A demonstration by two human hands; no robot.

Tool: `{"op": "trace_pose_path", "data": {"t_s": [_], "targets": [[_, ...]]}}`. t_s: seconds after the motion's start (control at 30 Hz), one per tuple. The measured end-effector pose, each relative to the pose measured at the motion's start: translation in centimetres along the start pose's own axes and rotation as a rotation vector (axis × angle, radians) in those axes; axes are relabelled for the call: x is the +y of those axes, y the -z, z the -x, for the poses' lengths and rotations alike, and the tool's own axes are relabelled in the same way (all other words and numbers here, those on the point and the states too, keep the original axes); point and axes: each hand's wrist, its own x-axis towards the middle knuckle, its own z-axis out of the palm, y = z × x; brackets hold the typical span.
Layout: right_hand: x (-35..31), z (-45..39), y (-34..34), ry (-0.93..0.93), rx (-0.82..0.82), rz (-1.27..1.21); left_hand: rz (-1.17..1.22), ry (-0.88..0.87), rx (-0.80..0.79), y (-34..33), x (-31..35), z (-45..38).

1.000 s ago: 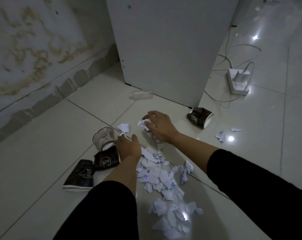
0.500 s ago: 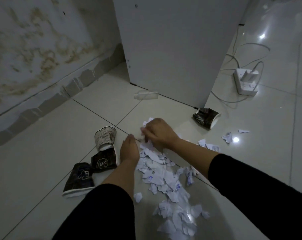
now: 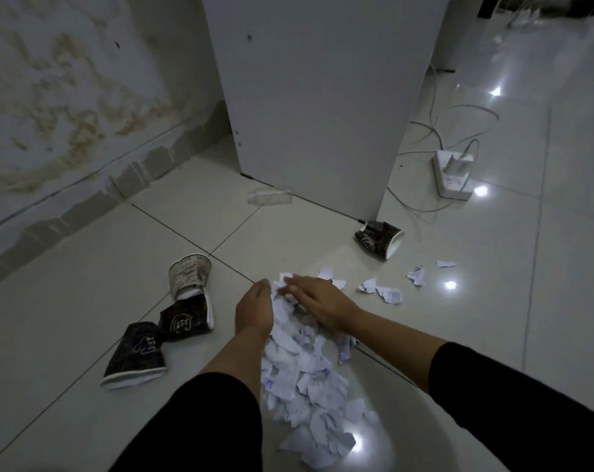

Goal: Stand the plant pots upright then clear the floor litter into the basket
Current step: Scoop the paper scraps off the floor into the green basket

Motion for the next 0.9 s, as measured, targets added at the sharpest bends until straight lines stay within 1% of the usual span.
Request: {"op": "trace_pose_path", "data": {"t_s": [0.07, 0.13, 0.17, 0.27, 0.33, 0.37, 0.4, 0.43, 0.47, 0.53, 0.57, 0.67, 0.73, 0.83, 0.9], "targets": [[0.0, 2.1, 0.4, 0.025, 0.049, -0.044, 0.004, -0.011, -0.012, -0.4, -0.2, 1.0], [0.1, 3.8, 1.2, 0.046, 0.138, -0.077, 0.040, -0.048, -0.010, -1.2, -0.4, 2.5], [0.3, 4.6, 1.9, 0.049, 0.216, -0.097, 0.061, -0.065, 0.002, -1.6, -0.5, 3.3], [2.3, 6.4, 4.9, 0.022, 0.561, -0.103, 0.082, -0.149, 0.078, -2.5, -1.0, 5.6], [4.7, 7.4, 7.2, -0.125, 0.773, -0.057, 0.017, -0.217, 0.139, -2.3, -1.4, 7.0], [6.0, 7.9, 8.5, -0.255, 0.838, -0.027, -0.030, -0.238, 0.177, -2.1, -1.6, 7.7], [7.6, 8.4, 9.5, -0.391, 0.856, -0.012, -0.073, -0.253, 0.216, -1.7, -1.8, 8.2], [9.0, 8.9, 10.3, -0.521, 0.800, 0.001, -0.109, -0.268, 0.254, -1.3, -2.2, 8.6], [10.4, 9.5, 10.9, -0.585, 0.682, 0.065, -0.131, -0.283, 0.291, -1.0, -2.7, 8.8], [11.7, 10.6, 11.5, -0.585, 0.440, 0.187, -0.160, -0.300, 0.354, -0.4, -3.9, 8.8], [11.9, 10.9, 11.5, -0.564, 0.372, 0.207, -0.188, -0.290, 0.378, -0.1, -4.5, 8.7], [10.4, 11.6, 10.2, -0.489, 0.310, 0.204, -0.305, -0.170, 0.417, 0.8, -6.0, 8.8], [9.5, 11.5, 8.5, -0.451, 0.318, 0.127, -0.312, -0.099, 0.376, 0.9, -6.9, 9.4], [7.7, 11.1, 5.6, -0.376, 0.311, 0.035, -0.252, -0.101, 0.320, 0.0, -7.6, 10.5], [6.0, 11.1, 4.1, -0.299, 0.287, -0.032, -0.211, -0.143, 0.307, -0.9, -7.7, 11.4]]}}
